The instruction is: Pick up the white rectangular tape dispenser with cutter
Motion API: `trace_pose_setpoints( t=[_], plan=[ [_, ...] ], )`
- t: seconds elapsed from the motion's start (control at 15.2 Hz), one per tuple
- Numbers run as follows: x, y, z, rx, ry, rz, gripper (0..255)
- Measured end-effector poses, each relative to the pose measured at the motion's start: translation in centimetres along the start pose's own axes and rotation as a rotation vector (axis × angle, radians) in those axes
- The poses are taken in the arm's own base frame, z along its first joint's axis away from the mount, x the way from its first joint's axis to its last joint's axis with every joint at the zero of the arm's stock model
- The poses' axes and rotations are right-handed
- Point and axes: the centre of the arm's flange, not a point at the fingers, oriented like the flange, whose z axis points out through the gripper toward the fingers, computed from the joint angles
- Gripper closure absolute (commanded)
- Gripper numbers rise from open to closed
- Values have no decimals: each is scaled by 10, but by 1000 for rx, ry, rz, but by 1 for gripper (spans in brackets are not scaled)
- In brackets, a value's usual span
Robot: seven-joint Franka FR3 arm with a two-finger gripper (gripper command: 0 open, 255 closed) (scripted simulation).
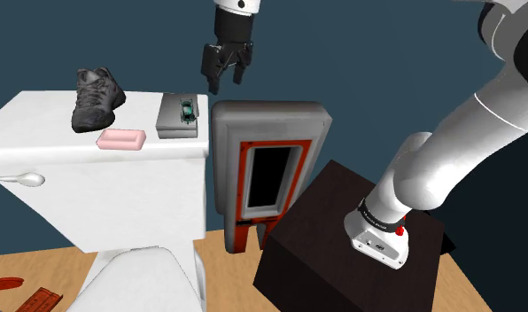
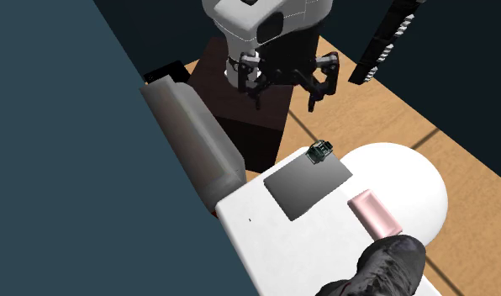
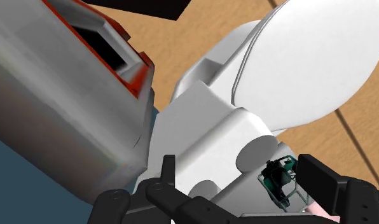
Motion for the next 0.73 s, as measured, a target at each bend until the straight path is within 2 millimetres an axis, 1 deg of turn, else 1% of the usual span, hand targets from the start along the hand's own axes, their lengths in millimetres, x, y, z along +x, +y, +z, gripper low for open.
trace_pose_setpoints(
  t=[0.13, 0.33, 0.46, 0.59, 0.73],
  plan=[
    [17, -25, 7, 3, 3, -3, 0],
    [46, -45, 14, 8, 8, -4, 0],
    [61, -64, 19, 11, 10, -6, 0],
    [67, -71, 25, 12, 11, -5, 0],
    [68, -71, 36, 13, 11, -5, 0]
  ],
)
